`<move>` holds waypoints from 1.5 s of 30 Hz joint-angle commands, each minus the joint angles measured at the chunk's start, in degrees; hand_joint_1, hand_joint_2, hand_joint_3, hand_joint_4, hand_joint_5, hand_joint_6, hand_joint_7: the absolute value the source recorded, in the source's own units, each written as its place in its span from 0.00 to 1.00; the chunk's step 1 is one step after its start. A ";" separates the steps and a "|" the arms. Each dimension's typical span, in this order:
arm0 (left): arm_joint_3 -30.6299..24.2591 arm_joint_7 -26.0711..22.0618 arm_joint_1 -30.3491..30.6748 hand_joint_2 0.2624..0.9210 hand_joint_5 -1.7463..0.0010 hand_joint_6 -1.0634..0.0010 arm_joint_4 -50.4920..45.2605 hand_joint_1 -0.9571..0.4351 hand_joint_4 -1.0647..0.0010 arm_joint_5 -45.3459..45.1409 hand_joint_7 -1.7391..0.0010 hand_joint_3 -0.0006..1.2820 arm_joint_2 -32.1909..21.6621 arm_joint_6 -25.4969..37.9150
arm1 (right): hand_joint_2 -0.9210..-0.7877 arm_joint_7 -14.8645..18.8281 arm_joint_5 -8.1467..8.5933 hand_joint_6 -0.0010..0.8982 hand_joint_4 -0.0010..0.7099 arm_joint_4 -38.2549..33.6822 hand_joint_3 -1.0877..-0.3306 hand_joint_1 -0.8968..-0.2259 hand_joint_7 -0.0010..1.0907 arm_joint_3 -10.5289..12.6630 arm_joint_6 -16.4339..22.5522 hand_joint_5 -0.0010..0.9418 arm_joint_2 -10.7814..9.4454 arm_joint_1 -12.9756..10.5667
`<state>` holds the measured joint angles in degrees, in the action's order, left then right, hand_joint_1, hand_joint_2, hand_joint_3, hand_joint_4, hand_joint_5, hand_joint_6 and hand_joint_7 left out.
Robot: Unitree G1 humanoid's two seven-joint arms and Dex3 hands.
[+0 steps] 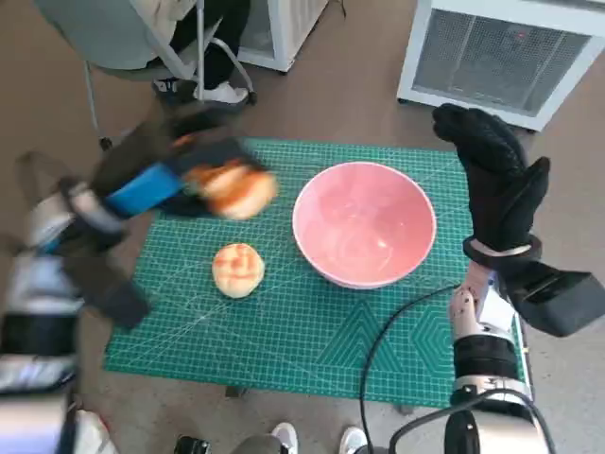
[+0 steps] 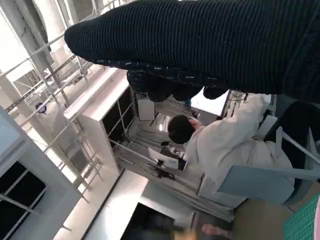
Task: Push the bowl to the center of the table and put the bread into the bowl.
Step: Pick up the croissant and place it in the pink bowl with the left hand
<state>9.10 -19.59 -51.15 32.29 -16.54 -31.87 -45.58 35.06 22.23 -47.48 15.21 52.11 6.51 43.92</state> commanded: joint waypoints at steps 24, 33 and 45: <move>15.84 10.26 -18.91 1.00 0.28 0.43 37.57 0.69 0.44 -17.70 0.31 0.09 19.08 5.33 | 0.00 -0.32 0.14 0.38 0.54 6.09 0.46 0.43 0.07 0.37 -1.98 0.00 1.06 -4.30; 16.18 2.64 -17.97 0.97 0.84 0.79 38.75 0.58 0.75 -16.38 0.58 0.10 20.15 10.90 | 0.00 -1.65 -0.95 0.38 0.54 6.90 0.45 0.44 0.07 0.35 -1.03 0.00 1.92 -4.81; 15.04 2.56 -15.04 1.00 1.00 0.88 33.27 0.47 0.88 -15.67 0.77 0.02 15.76 9.15 | 0.00 -4.01 -2.94 0.38 0.51 6.96 0.43 0.43 0.07 -0.34 0.71 0.00 2.00 -5.12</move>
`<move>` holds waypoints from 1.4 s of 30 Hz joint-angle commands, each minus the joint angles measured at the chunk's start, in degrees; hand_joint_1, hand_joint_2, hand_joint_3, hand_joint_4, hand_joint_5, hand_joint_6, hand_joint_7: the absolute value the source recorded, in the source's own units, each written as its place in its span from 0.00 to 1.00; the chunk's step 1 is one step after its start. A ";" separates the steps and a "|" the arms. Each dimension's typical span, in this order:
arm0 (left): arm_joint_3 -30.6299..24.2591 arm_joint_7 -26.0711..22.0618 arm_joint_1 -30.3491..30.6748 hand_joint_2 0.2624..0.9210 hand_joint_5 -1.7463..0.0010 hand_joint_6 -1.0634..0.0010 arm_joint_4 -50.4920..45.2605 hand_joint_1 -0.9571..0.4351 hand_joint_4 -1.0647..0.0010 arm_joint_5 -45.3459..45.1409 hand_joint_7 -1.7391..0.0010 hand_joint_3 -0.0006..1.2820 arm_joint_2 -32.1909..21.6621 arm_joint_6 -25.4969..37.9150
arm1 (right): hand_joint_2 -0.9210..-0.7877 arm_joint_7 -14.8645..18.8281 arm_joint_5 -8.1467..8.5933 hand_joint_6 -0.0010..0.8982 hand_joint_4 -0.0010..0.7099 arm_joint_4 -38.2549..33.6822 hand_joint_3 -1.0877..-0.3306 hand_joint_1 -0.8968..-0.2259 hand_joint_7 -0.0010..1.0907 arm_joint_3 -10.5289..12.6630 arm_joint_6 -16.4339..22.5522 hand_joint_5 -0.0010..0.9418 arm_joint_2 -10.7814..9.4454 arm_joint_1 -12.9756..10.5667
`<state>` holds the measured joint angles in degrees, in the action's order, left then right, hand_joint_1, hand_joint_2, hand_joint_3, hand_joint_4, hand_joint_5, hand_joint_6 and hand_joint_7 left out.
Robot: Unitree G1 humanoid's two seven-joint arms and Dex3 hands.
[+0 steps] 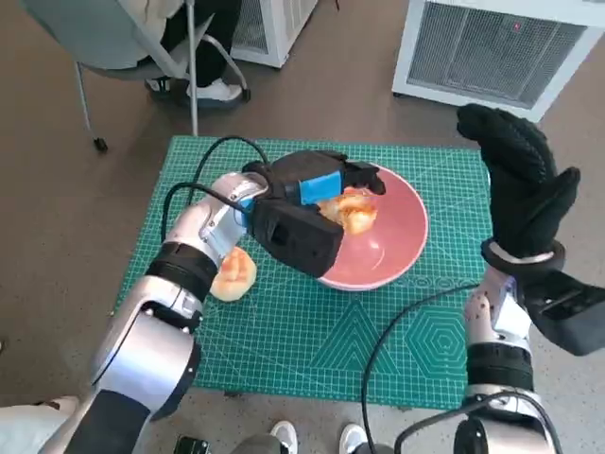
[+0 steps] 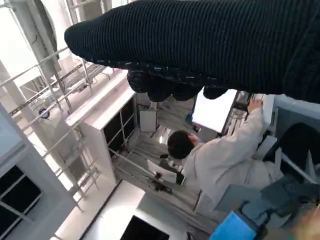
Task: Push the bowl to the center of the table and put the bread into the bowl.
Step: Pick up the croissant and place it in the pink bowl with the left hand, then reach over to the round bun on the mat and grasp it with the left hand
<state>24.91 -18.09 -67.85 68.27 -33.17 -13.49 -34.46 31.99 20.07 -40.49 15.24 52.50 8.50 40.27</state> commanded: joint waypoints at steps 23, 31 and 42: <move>-14.15 -8.26 26.75 0.95 0.99 0.71 -41.64 0.50 0.83 16.04 0.95 0.00 -22.61 -1.09 | 0.00 0.22 1.69 0.37 0.51 0.23 0.42 0.44 0.06 -1.28 -0.92 0.00 -0.41 -2.00; -17.15 -9.81 36.40 0.92 0.99 0.66 -52.58 0.53 0.79 15.98 0.95 0.00 -25.65 6.87 | 0.00 1.01 2.63 0.38 0.51 0.43 0.43 0.44 0.06 -1.37 -1.98 0.00 -0.77 -1.77; -16.52 -10.88 40.93 0.92 1.00 0.66 -52.48 0.52 0.79 14.63 0.97 0.00 -26.83 8.25 | 0.00 1.45 2.77 0.38 0.51 0.61 0.43 0.44 0.06 -1.84 -2.75 0.00 -1.03 -1.67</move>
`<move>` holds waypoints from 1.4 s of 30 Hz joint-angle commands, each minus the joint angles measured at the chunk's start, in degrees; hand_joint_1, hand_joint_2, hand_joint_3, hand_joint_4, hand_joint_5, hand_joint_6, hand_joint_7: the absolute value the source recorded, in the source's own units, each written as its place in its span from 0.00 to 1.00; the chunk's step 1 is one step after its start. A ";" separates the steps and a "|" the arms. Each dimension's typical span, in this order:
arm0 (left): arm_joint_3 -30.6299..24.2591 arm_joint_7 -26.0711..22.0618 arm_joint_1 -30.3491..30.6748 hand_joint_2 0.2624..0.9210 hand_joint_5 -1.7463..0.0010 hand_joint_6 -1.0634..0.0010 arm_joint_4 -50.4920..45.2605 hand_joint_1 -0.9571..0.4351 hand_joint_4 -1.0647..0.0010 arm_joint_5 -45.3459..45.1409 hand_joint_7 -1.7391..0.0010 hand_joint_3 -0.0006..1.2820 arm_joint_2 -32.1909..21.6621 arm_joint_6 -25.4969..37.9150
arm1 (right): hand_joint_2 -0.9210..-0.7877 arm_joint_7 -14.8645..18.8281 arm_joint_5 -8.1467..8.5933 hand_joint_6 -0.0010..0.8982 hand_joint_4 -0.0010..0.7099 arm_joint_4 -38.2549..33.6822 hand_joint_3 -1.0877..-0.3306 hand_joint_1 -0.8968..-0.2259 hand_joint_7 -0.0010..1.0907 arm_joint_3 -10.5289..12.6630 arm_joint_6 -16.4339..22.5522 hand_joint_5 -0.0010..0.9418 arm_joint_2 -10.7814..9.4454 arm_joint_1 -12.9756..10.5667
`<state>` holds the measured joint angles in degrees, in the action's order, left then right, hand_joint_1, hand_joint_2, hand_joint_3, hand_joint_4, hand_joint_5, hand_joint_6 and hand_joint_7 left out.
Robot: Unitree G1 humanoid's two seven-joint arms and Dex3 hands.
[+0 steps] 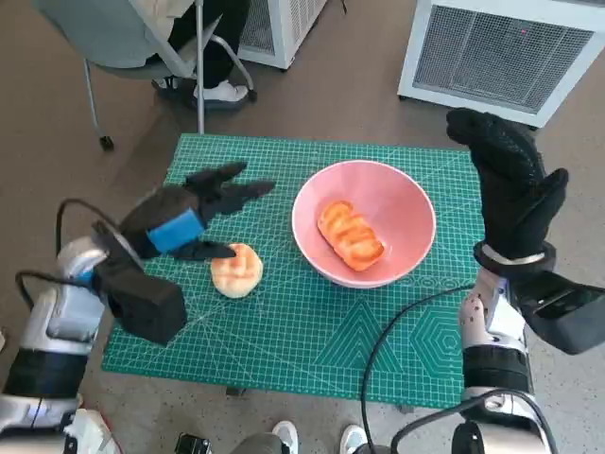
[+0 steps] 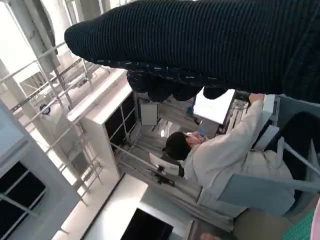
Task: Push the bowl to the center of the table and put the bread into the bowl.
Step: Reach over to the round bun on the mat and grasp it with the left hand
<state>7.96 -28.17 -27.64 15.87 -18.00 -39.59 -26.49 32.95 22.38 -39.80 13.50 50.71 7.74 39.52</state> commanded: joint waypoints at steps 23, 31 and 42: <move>7.67 -1.71 -1.35 0.89 1.00 0.68 13.15 0.51 0.82 -6.42 1.00 0.00 1.94 1.99 | 0.00 1.42 0.98 0.38 0.51 1.01 0.43 0.44 0.06 0.40 -2.51 0.00 1.01 -1.27; 10.64 -4.77 -3.72 0.90 1.00 0.73 18.23 0.51 0.85 -8.43 1.00 0.00 3.66 7.72 | 0.00 1.43 0.84 0.38 0.51 0.96 0.43 0.45 0.06 0.58 -2.48 0.00 1.22 -1.10; 14.24 -4.18 -6.12 0.91 0.98 0.62 22.76 0.57 0.73 -11.30 0.98 0.00 5.16 11.36 | 0.00 1.69 0.73 0.38 0.51 0.54 0.43 0.45 0.06 0.78 -2.08 0.00 1.26 -0.78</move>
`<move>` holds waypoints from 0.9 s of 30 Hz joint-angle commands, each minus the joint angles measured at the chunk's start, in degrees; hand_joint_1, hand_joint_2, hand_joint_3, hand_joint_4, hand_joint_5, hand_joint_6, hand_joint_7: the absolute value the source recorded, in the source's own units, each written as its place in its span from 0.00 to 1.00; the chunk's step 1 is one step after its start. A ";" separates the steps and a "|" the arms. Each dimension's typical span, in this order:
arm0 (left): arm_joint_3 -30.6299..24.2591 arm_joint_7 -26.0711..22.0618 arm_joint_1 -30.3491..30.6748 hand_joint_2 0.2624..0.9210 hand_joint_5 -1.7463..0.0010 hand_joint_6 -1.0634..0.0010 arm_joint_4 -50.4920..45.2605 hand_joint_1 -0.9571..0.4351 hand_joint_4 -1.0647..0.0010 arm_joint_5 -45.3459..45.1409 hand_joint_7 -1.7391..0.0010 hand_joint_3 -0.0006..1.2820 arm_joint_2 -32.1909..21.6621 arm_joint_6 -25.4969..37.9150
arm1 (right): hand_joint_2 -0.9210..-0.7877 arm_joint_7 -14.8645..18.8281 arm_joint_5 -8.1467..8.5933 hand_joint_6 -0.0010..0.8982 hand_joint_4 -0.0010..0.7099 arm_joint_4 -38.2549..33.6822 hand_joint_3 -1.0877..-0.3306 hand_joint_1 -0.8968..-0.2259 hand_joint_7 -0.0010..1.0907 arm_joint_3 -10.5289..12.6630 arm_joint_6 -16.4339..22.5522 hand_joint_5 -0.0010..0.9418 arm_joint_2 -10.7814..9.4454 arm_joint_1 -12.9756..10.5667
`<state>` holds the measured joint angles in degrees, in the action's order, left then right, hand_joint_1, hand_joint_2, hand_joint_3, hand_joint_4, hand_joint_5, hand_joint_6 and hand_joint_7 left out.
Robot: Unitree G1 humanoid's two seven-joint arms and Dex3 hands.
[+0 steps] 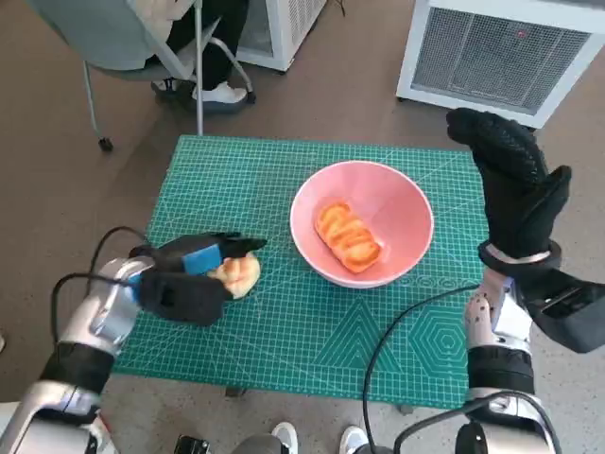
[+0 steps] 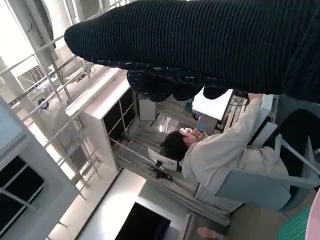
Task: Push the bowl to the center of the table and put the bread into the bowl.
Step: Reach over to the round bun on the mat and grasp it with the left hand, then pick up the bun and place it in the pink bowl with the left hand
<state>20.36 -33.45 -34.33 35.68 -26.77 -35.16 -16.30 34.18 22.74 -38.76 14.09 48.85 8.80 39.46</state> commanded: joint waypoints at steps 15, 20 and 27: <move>0.98 19.06 -1.76 1.00 0.23 0.41 10.94 0.69 0.42 -3.37 0.42 0.09 0.91 -11.50 | 0.00 0.47 0.20 0.38 0.51 -0.84 0.43 0.45 0.06 0.19 0.32 0.00 -0.37 -0.64; -0.28 20.58 -2.84 1.00 0.20 0.37 8.77 0.69 0.43 -2.68 0.44 0.08 -0.08 -14.00 | 0.00 0.55 0.24 0.38 0.51 -1.10 0.43 0.45 0.06 0.29 0.52 0.00 -0.30 -0.70; -4.67 18.95 -4.94 1.00 0.19 0.32 1.08 0.69 0.44 1.32 0.48 0.07 -0.06 -14.14 | 0.00 0.53 0.28 0.38 0.51 -1.43 0.43 0.45 0.06 0.42 0.69 0.00 -0.25 -0.58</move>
<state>17.94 -14.10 -36.46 40.71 -27.67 -34.72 -29.93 34.23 22.73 -39.09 14.49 49.59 8.73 39.49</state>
